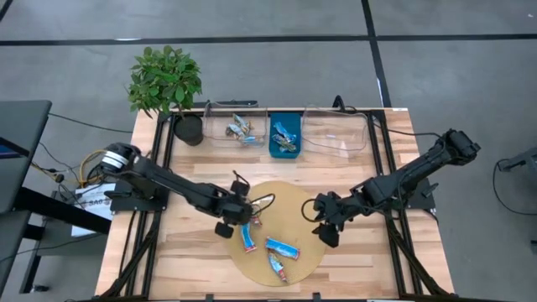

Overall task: Pick and place Granola Bars by type
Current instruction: Put the red granola bar into the right transparent bin

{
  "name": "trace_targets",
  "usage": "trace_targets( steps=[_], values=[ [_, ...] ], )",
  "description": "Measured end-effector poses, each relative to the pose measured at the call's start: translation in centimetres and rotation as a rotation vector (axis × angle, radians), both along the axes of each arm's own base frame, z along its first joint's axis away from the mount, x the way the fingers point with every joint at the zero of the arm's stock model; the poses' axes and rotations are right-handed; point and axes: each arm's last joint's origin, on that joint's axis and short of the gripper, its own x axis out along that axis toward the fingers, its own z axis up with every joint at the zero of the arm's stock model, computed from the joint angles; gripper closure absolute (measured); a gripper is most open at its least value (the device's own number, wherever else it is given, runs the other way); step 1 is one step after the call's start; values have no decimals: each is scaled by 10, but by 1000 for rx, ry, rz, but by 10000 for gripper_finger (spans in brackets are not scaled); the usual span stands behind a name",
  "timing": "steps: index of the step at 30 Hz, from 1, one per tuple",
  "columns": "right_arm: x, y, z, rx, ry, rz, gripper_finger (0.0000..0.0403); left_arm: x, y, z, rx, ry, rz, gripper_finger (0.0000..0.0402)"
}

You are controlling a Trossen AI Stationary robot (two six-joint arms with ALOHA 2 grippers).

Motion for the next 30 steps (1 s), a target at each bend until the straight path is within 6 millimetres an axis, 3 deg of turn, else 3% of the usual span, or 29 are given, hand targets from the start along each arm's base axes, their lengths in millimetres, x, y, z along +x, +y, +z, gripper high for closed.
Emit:
trace_targets(
  steps=[6, 14, 23, 30],
  values=[
    [1, 0, 2, 25, 6, -53, 178, 7, 5, -18, 145, 82, -73, 260],
    [2, 0, 2, 45, 7, -76, 178, 13, 6, -17, 190, 49, -166, 254],
    [3, -2, 2, 41, 5, -80, 178, 22, 16, -16, 63, 16, -252, 254],
    [4, -3, 2, 45, -3, -86, 178, 26, 18, -35, 86, 83, -348, 254]
  ],
)
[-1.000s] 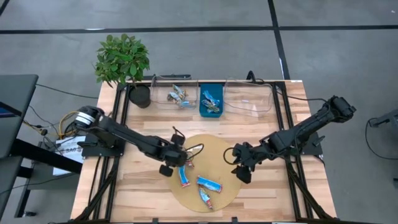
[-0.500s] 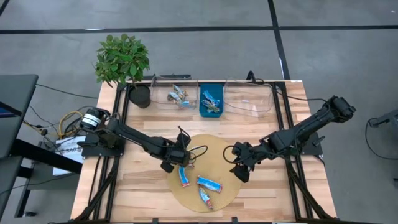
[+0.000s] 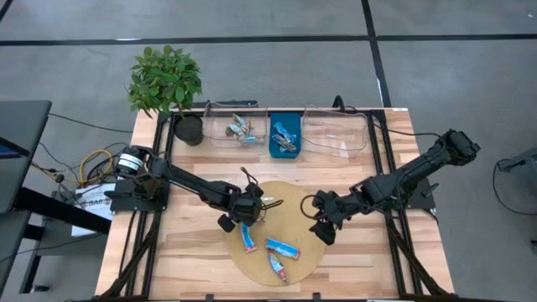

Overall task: Pick and place Granola Bars by type
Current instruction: Put the red granola bar into the right transparent bin

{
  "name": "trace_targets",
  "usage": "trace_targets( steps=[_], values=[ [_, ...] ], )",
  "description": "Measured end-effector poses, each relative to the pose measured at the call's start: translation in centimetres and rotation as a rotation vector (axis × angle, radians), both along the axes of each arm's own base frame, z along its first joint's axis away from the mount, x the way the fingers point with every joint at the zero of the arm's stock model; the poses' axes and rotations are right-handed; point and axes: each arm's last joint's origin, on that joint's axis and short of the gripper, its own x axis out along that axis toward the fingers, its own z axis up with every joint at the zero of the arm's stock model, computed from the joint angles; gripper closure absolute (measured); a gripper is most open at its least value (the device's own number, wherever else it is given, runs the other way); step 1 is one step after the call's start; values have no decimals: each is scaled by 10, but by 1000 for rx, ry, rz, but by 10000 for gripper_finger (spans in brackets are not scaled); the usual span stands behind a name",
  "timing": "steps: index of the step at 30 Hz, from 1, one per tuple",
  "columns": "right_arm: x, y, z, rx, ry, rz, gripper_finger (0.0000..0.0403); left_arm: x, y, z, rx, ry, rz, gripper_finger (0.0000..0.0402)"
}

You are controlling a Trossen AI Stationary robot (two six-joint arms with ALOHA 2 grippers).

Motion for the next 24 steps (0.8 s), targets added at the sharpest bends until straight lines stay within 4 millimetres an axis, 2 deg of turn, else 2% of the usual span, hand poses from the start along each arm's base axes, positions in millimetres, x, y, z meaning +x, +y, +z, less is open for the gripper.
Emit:
trace_targets(
  steps=[10, 13, 19, 24],
  values=[
    [3, -2, 2, 9, -23, -14, 178, 7, 0, -4, 58, -34, 33, 264],
    [3, -2, 2, 9, -26, -13, 178, 10, 0, -1, 44, -46, 75, 288],
    [4, -2, 2, 10, -28, -13, 178, 21, 0, 14, -18, -102, 202, 359],
    [6, -2, 4, 10, -68, -52, 178, 35, 3, 34, -127, -186, 411, 396]
  ],
)
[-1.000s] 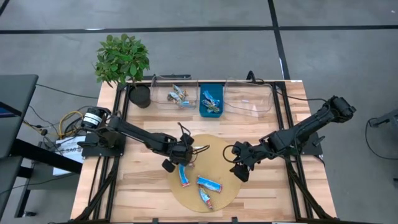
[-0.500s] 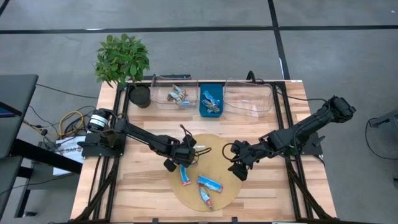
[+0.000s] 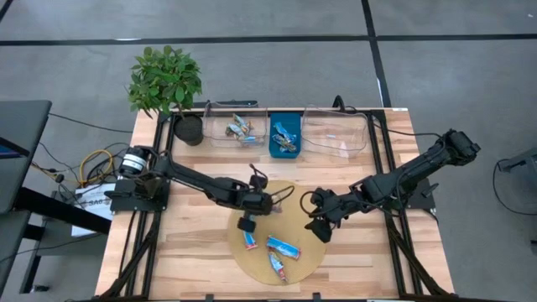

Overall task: Pick and place Granola Bars by type
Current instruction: Put the red granola bar into the right transparent bin

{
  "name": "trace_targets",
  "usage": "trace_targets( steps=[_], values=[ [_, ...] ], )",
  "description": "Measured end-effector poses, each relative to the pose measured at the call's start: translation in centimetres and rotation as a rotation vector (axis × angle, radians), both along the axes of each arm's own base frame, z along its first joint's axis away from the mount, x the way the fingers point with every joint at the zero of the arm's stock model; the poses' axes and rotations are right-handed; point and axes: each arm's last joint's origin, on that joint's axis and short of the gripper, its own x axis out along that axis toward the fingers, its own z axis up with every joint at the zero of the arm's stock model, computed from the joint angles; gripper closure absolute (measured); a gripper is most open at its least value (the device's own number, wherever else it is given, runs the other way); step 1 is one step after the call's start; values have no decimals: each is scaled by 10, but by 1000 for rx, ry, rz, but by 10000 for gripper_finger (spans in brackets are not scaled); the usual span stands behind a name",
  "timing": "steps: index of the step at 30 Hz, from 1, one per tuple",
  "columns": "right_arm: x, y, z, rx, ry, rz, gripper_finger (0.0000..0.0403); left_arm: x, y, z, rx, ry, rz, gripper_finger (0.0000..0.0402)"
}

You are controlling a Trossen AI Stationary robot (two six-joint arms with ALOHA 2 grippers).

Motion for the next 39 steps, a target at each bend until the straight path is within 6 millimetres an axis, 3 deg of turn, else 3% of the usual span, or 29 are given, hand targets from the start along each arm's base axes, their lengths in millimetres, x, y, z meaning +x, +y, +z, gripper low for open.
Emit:
trace_targets(
  steps=[9, 20, 25, 31, 34, 39],
  values=[
    [4, -11, 2, 51, -68, -455, 178, 27, 20, 49, -256, -210, 479, 399],
    [14, -34, 10, -11, -208, -647, 178, 45, 30, 110, -444, -337, 578, 401],
    [22, -41, 21, -12, -313, -622, 178, 43, 30, 112, -481, -312, 595, 401],
    [25, -51, 23, -1, -322, -625, 184, 45, 26, 114, -518, -332, 590, 401],
    [26, -54, 23, 6, -320, -624, 212, 46, 25, 115, -524, -344, 584, 401],
    [26, -55, 23, 3, -312, -600, 299, 46, 25, 115, -518, -345, 587, 401]
  ],
)
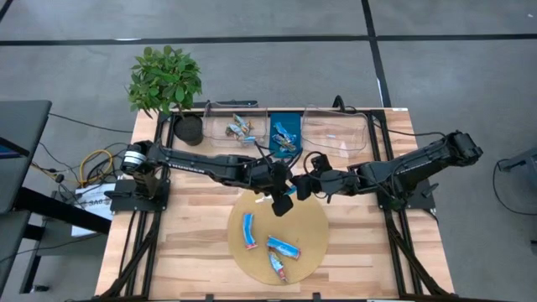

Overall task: Pick and place Granola Bars by type
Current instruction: Put the red granola bar into the right transparent bin

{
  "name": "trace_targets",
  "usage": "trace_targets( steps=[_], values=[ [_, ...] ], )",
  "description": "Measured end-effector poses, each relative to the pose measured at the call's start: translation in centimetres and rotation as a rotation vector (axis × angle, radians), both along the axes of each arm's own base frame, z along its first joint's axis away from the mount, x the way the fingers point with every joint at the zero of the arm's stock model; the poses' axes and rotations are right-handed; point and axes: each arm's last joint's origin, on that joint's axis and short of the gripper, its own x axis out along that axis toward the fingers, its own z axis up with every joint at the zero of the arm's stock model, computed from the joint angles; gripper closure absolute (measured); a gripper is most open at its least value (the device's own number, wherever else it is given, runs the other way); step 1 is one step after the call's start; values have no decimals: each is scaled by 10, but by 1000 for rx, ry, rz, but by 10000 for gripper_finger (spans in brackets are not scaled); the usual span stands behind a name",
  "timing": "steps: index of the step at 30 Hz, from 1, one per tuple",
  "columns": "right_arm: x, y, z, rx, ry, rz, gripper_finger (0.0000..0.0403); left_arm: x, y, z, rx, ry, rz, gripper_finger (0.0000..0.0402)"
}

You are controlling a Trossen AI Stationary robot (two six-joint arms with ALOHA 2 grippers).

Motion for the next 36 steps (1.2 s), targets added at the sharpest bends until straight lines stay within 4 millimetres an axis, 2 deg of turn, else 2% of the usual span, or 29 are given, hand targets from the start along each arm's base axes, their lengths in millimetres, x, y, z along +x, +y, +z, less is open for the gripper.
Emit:
trace_targets(
  steps=[3, 6, 9, 14, 17, 21, 25, 31, 36],
  values=[
    [0, 0, 0, 0, 1, 4, 349, 0, 1, 0, 12, -2, 12, 401],
    [0, 0, 0, 0, 1, 4, 379, 0, 1, 0, 26, -4, 25, 401],
    [0, -1, 0, -8, 4, 5, 382, 0, 1, 0, 33, -4, 30, 401],
    [1, -4, -1, -17, 29, 42, 358, 0, 3, -1, 35, 6, 30, 391],
    [-1, -6, -4, -21, 69, 54, 364, -1, 8, -2, 19, 26, 54, 359],
    [-4, -7, -9, -31, 141, 82, 387, -3, 17, -4, 13, 51, 87, 296],
    [-8, -7, -13, -71, 215, 141, 390, -4, 26, -5, 3, 75, 107, 239],
    [-22, -29, -21, -168, 481, 104, 384, -4, 25, -6, -75, 83, 42, 198],
    [-25, -62, -8, -303, 613, 12, 394, -4, 20, -5, -99, 83, 19, 198]
  ],
)
